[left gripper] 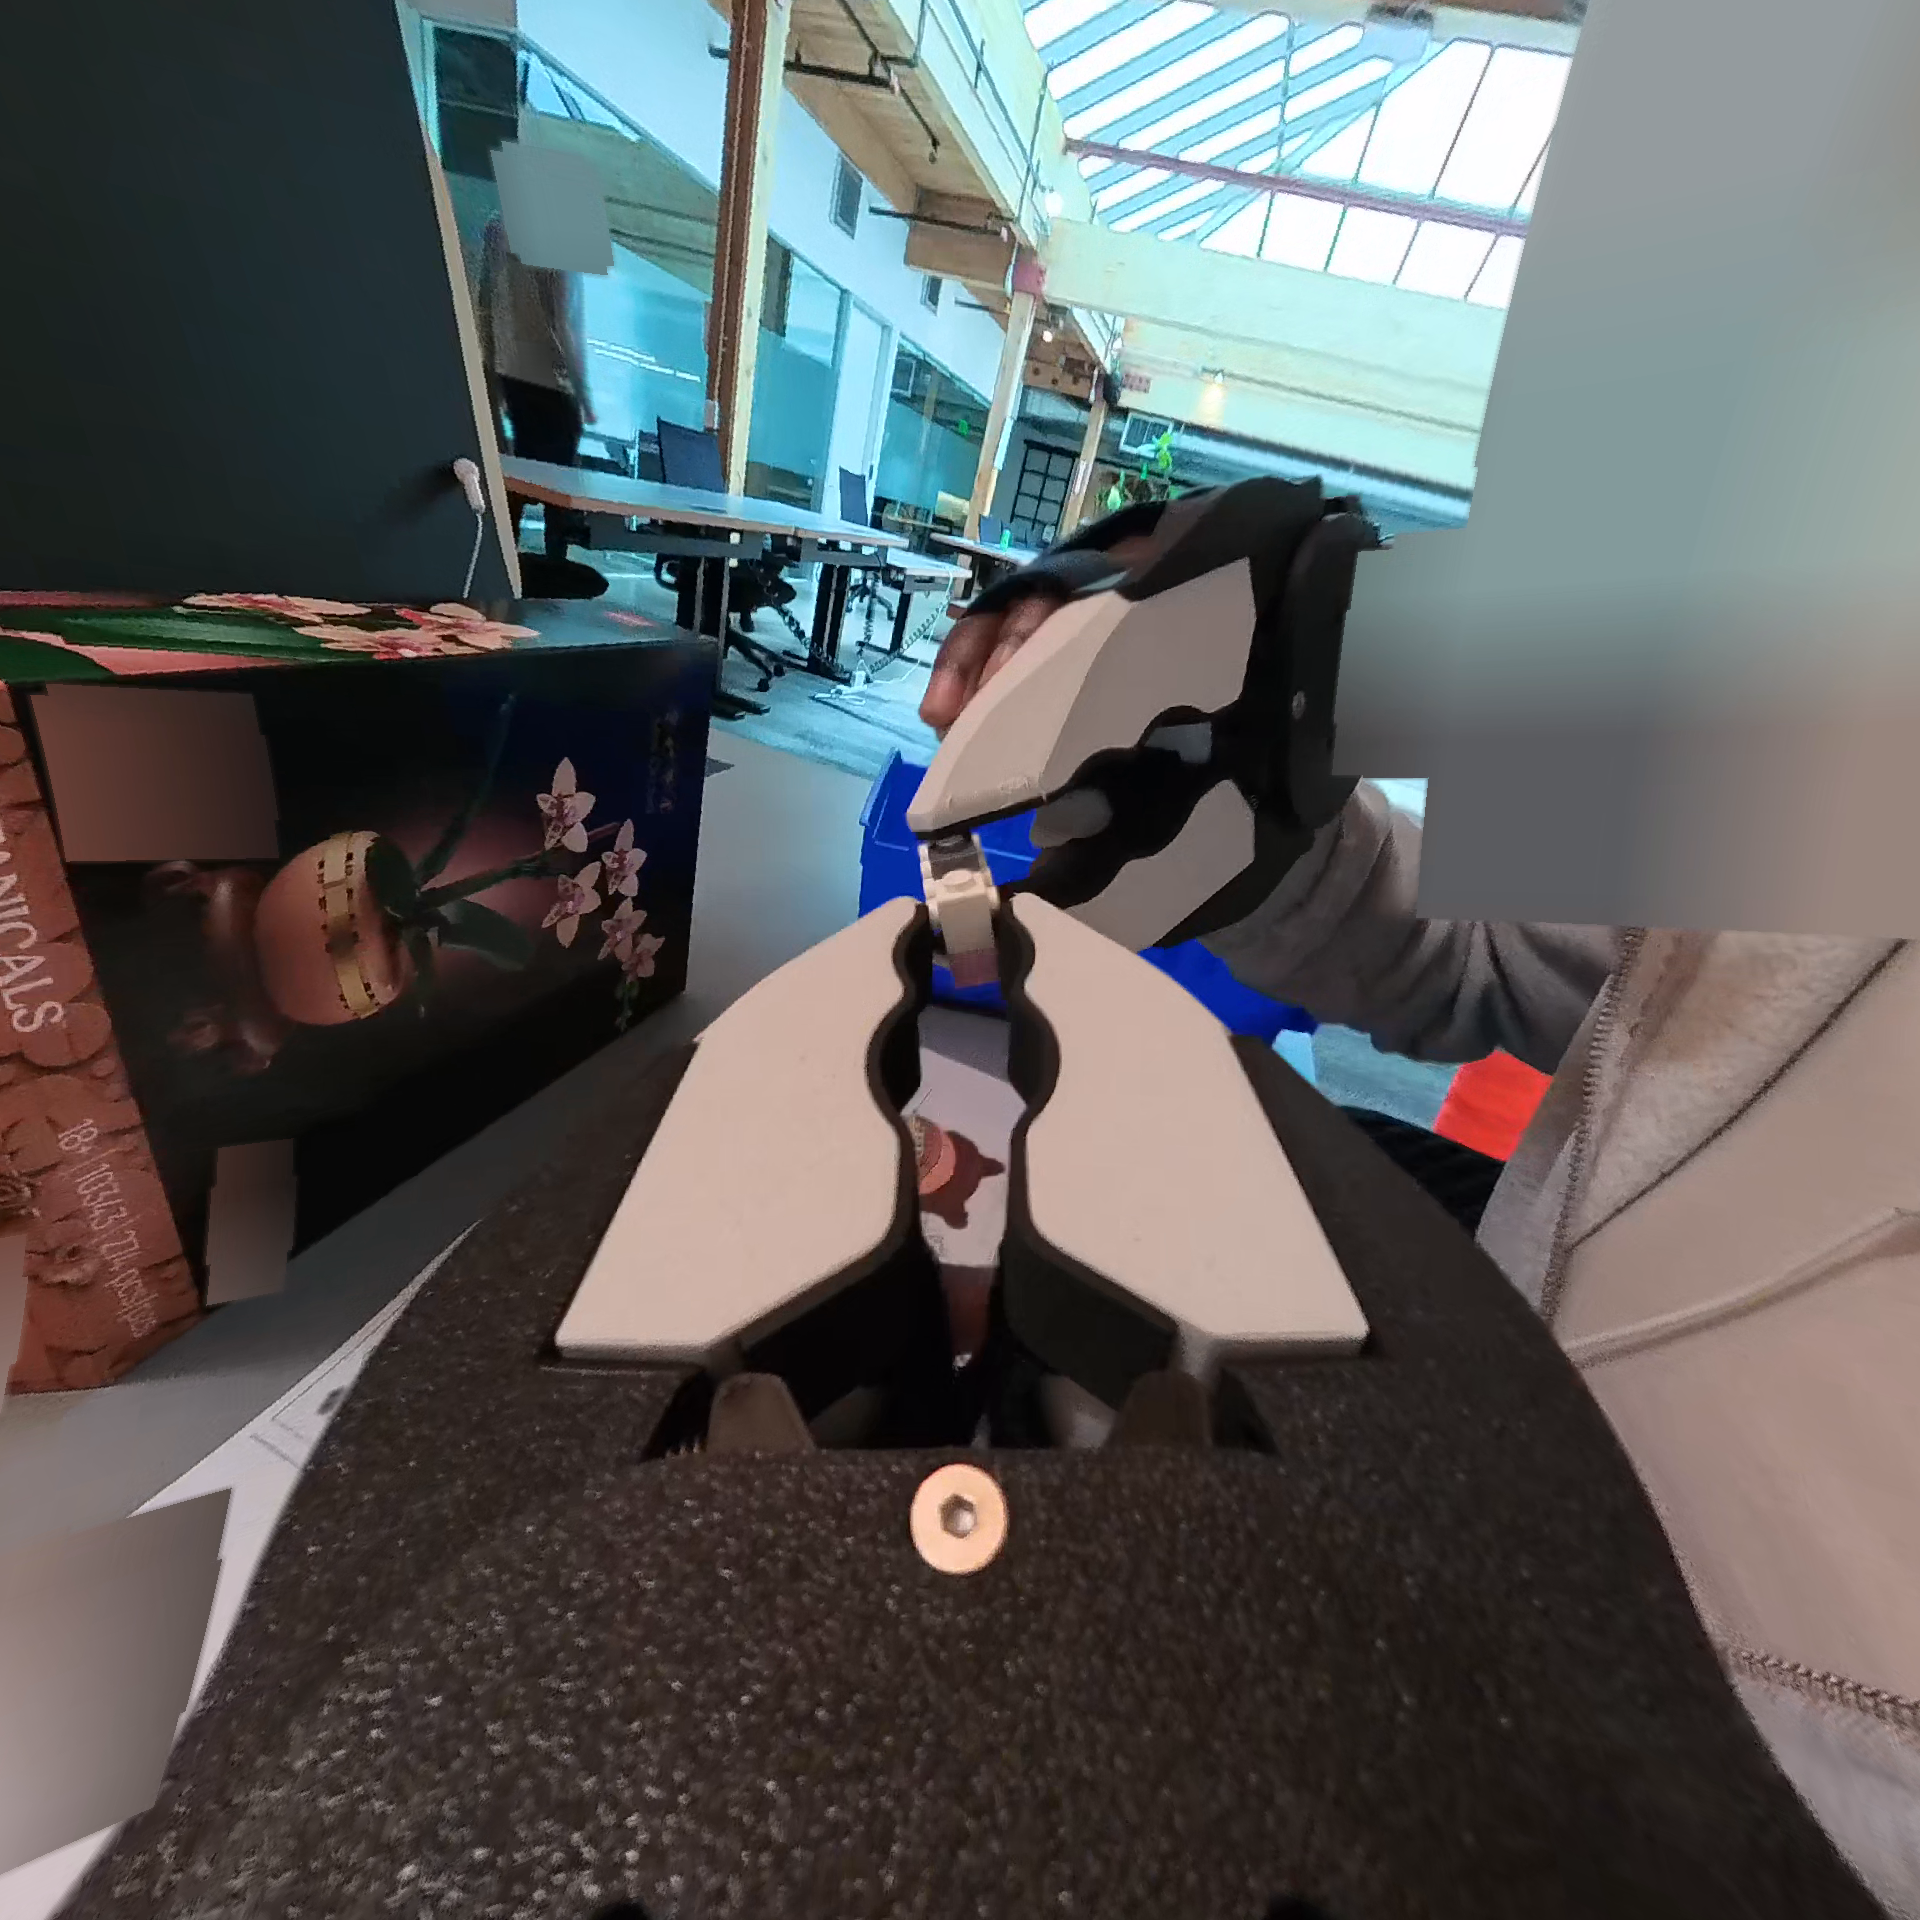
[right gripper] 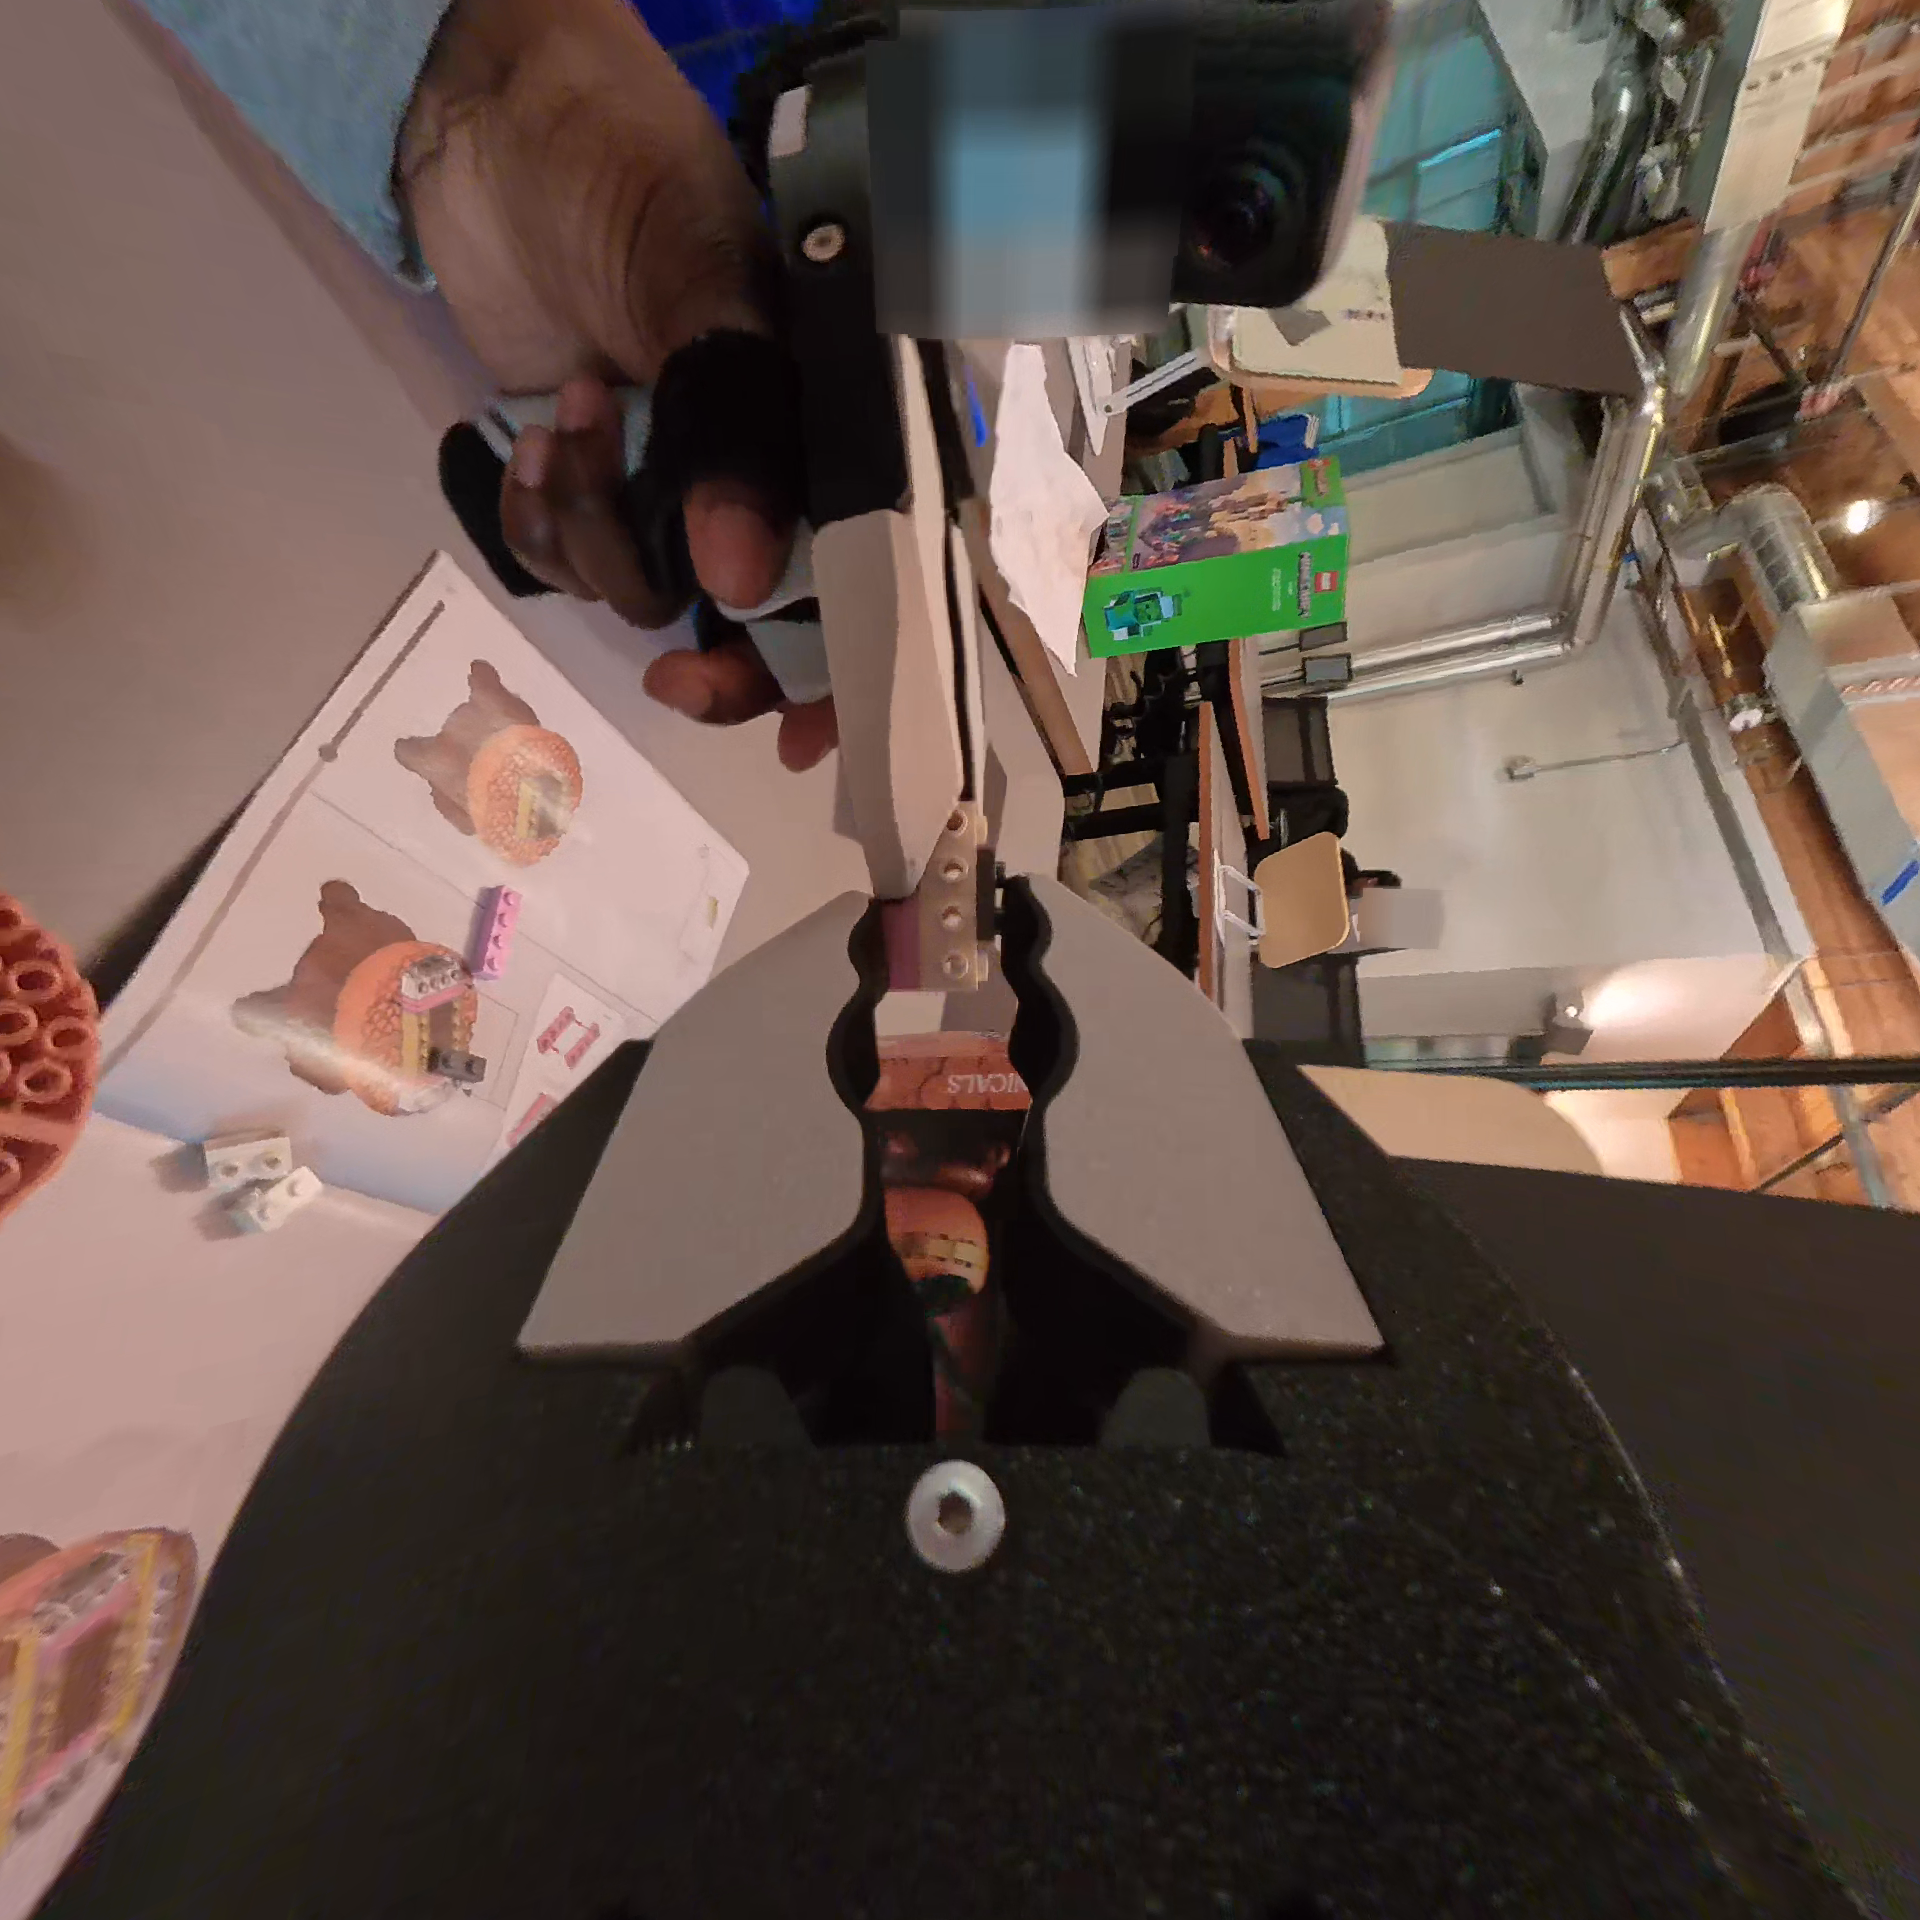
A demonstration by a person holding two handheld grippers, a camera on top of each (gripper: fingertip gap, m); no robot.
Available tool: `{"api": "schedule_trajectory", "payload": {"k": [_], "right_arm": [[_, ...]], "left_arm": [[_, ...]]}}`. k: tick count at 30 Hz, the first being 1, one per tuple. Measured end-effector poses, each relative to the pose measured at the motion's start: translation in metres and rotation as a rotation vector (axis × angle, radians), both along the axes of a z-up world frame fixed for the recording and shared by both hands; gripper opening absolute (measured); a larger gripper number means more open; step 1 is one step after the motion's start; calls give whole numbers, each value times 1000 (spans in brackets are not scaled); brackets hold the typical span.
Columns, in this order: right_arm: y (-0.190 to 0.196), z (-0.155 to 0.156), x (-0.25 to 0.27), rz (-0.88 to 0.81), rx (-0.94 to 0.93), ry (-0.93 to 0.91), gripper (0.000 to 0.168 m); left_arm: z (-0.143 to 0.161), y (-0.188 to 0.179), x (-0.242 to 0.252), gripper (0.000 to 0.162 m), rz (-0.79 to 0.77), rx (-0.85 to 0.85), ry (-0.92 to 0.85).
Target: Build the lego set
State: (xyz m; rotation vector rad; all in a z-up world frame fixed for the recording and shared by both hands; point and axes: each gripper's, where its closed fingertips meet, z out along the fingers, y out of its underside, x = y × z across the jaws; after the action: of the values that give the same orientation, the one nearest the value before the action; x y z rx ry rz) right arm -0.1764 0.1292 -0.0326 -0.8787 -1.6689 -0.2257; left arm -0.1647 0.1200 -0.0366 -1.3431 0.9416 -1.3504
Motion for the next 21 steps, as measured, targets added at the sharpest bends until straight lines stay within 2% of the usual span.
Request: {"api": "schedule_trajectory", "payload": {"k": [4, 6, 9, 10, 11, 14, 18, 21], "right_arm": [[3, -1, -1, -23, -39, 55, 21], [1, -3, -3, -27, -24, 39, 21], [-1, -4, -7, -18, -38, 56, 21], [-1, -3, -8, -6, -65, 96, 24], [-1, 0, -7, 3, -95, 142, 35], [-6, 8, -6, 78, -207, 258, 42], [-19, 3, -16, 196, -250, 279, 39], [-16, -2, -20, 189, -243, 260, 33]], "left_arm": [[4, 0, 1, 26, -19, -38, -22], [1, 3, 0, 12, 0, -45, -11], [-1, 2, -3, 11, -5, -85, -30], [0, 2, -4, 11, -19, -119, -54], [0, 1, -6, 11, -42, -163, -81], [1, -5, -9, 10, -130, -294, -165], [4, -12, -9, 10, -188, -349, -210], [7, -17, -9, 10, -218, -351, -220]]}}
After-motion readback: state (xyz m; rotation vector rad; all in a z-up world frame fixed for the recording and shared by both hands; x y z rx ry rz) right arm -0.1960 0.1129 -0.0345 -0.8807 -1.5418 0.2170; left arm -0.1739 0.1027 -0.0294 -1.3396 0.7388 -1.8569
